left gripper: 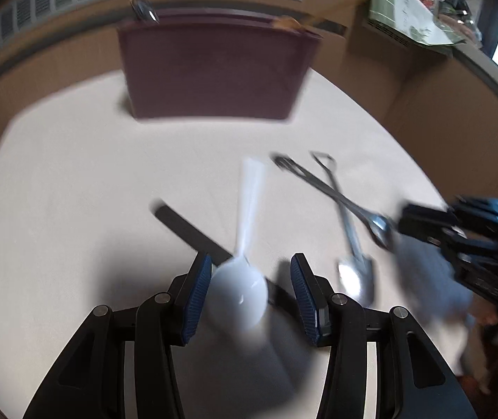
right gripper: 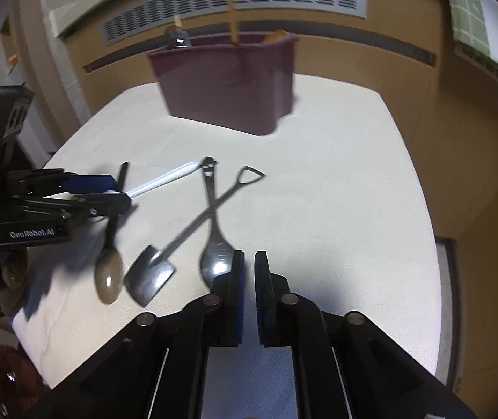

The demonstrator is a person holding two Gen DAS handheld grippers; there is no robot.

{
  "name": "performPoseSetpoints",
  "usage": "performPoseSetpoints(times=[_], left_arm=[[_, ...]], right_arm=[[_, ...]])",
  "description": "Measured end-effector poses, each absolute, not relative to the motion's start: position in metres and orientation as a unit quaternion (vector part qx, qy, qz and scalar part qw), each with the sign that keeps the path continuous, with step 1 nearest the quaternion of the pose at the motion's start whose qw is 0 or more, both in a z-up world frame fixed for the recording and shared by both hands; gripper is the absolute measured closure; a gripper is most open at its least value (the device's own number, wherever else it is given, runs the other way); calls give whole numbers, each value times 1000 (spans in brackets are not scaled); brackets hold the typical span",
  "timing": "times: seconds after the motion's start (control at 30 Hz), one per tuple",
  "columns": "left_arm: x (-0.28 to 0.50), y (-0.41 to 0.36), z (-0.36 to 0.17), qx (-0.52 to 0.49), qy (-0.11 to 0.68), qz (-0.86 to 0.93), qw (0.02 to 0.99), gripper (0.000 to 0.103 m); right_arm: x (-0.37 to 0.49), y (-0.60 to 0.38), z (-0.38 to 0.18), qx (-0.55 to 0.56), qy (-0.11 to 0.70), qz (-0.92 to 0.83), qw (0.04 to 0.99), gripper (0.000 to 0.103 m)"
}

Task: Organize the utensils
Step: 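Grasp the metal spade spoon with right while left moves to the white plastic spoon, then grasp the white plastic spoon with the left gripper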

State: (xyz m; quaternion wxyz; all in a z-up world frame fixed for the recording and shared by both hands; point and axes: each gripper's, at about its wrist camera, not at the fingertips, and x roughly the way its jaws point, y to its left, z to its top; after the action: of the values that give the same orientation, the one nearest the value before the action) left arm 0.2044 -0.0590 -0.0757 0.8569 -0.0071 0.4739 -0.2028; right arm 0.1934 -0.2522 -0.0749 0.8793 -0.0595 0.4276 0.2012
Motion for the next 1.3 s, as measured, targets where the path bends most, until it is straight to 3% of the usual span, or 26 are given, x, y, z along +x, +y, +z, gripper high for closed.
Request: performPoseSetpoints(times=[0.43, 0.77, 0.97, 1.3], left_arm=[[169, -30, -67, -65, 462, -155, 871, 55], [178, -26, -71, -77, 469, -148, 867, 55], [181, -27, -69, -77, 470, -147, 867, 55], [196, -51, -58, -54, 456, -170, 872, 55]], right_arm=[[229, -202, -88, -14, 493, 214, 843, 84], [258, -178, -87, -38, 476, 197, 856, 79], [233, -184, -86, -115, 441, 190, 870, 98], [202, -250, -59, -11, 415, 201, 887, 99]])
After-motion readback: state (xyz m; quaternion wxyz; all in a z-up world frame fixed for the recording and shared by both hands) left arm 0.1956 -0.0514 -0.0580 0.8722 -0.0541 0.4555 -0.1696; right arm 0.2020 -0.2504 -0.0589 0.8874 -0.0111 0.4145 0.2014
